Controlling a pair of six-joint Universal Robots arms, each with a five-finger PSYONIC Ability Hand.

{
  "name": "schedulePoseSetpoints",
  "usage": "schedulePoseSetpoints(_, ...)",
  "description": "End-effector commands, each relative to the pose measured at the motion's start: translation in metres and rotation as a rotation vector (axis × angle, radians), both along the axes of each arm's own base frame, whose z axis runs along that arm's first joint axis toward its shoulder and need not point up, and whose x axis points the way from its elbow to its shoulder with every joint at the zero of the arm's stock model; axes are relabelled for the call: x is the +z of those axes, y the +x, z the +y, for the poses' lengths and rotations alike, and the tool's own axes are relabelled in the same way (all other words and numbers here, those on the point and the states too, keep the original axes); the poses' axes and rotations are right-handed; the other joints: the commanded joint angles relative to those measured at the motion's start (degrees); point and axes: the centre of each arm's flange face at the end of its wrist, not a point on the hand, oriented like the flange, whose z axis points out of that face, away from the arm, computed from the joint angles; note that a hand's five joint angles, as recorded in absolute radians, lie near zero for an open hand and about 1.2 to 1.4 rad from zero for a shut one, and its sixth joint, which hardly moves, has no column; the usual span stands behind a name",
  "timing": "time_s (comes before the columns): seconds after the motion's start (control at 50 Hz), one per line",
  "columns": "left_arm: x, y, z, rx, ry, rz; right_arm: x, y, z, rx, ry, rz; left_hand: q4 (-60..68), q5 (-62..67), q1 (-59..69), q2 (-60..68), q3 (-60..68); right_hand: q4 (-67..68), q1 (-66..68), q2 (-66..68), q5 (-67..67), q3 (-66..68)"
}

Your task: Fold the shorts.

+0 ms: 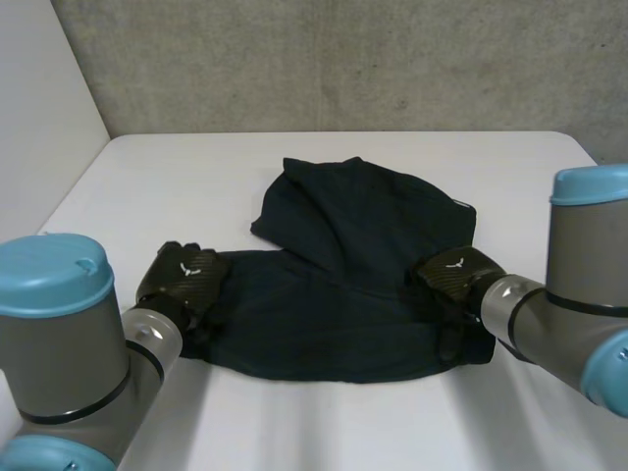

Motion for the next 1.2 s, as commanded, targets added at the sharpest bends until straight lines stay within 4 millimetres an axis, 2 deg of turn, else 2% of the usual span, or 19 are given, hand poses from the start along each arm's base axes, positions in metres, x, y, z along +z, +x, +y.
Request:
schedulePoseSetpoints(0.02,0.012,0.003,0.013,-0.014,-0.027,0.018,0.020,-0.028,0.011,-0.048,-0.042,-0.096,2.17,2.25,2.61,1.92,1.76,-0.76,0.85,-1.78,-0.66,-0.42)
schedulePoseSetpoints(0.12,0.009,0.013,0.029,-0.015,-0.008,0.008,0.035,-0.044,0.033,-0.052,-0.090,-0.073,2.51,2.59,2.94,2.25,2.09,11.16,12.76,10.14,11.26,11.50)
schedulePoseSetpoints(0.2,0.002,0.021,0.043,-0.019,0.019,-0.007,0.034,-0.057,0.053,-0.026,-0.120,0.015,3.01,3.09,3.45,2.76,2.60,17.38,18.99,16.37,17.49,17.73)
schedulePoseSetpoints(0.26,-0.003,0.027,0.052,-0.021,0.027,-0.011,0.033,-0.067,0.058,-0.036,-0.139,0.054,5.35,5.44,5.79,5.10,4.94,20.93,22.53,19.91,21.03,21.27)
schedulePoseSetpoints(0.28,-0.005,0.028,0.055,-0.021,0.030,-0.013,0.031,-0.071,0.062,-0.038,-0.143,0.071,7.20,7.28,7.64,6.95,6.78,27.77,29.38,26.76,27.88,28.12)
schedulePoseSetpoints(0.36,-0.014,0.032,0.061,-0.022,0.038,-0.021,0.023,-0.075,0.069,-0.040,-0.114,0.087,15.44,15.52,15.88,15.19,15.03,31.70,33.31,30.69,31.81,32.05)
schedulePoseSetpoints(0.52,-0.025,0.035,0.061,-0.017,0.062,-0.032,0.009,-0.072,0.078,0.002,-0.053,0.062,15.63,15.71,16.07,15.37,15.21,32.05,33.66,31.03,32.15,32.39)
schedulePoseSetpoints(0.64,-0.033,0.033,0.058,-0.016,0.076,-0.042,-0.003,-0.067,0.076,0.035,-0.005,0.035,15.29,15.37,15.73,15.04,14.88,31.88,33.49,30.86,31.98,32.22)
schedulePoseSetpoints(0.78,-0.040,0.029,0.048,-0.013,0.061,-0.042,-0.011,-0.063,0.059,0.004,-0.043,-0.021,13.61,13.69,14.05,13.36,13.20,27.68,29.29,26.66,27.78,28.02)
schedulePoseSetpoints(0.96,-0.052,0.023,0.034,-0.006,0.054,-0.040,-0.033,-0.058,0.034,-0.002,-0.039,-0.018,11.59,11.67,12.03,11.34,11.18,23.13,24.74,22.11,23.23,23.47)
schedulePoseSetpoints(1.2,-0.056,0.015,0.017,-0.003,0.015,-0.026,-0.036,-0.047,0.020,0.025,-0.109,-0.036,11.92,12.00,12.36,11.67,11.51,24.14,25.75,23.12,24.24,24.48)
